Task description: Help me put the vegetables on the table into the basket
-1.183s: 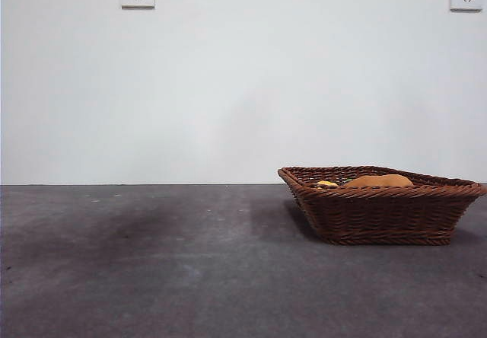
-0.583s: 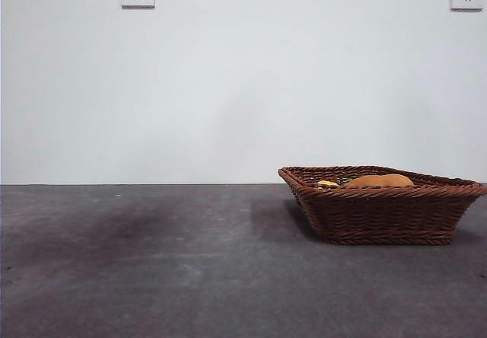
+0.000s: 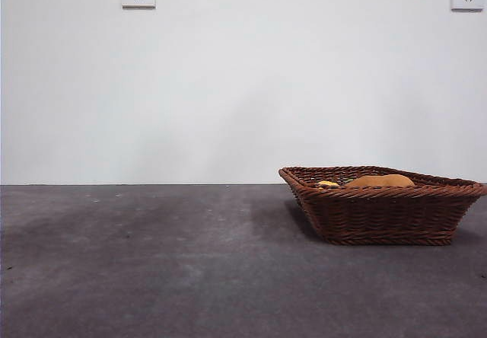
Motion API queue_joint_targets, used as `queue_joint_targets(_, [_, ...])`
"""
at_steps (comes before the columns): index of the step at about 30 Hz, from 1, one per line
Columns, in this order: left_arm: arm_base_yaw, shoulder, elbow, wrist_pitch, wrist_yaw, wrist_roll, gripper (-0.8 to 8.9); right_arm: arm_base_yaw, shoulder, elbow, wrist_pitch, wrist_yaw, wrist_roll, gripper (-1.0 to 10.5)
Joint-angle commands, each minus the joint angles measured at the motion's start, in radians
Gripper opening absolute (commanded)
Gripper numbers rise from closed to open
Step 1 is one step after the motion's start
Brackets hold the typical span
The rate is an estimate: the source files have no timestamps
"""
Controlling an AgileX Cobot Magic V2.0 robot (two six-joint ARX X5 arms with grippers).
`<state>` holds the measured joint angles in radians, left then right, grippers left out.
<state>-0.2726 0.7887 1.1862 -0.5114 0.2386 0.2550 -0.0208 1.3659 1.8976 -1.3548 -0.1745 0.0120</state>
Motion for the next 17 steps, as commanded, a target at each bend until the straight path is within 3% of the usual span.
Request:
queue_joint_targets(1, [0.042, -0.121, -0.267, 0.43, -0.005, 0.017, -0.03, 0.001, 0.03, -0.004, -0.023, 0.016, 0.006, 0.0])
queue_joint_targets(3, [0.065, -0.248, -0.482, 0.698, -0.015, 0.022, -0.03, 0.001, 0.053, -0.004, -0.023, 0.016, 0.006, 0.0])
queue_joint_targets(6, [0.08, -0.36, -0.655, 0.85, -0.008, 0.039, -0.03, 0.0, 0.073, -0.004, -0.023, 0.02, 0.006, 0.0])
queue_joint_targets(17, [0.106, -0.581, -1.026, 0.819, -0.002, 0.027, -0.03, 0.0, 0.105, -0.004, -0.023, 0.052, 0.006, 0.0])
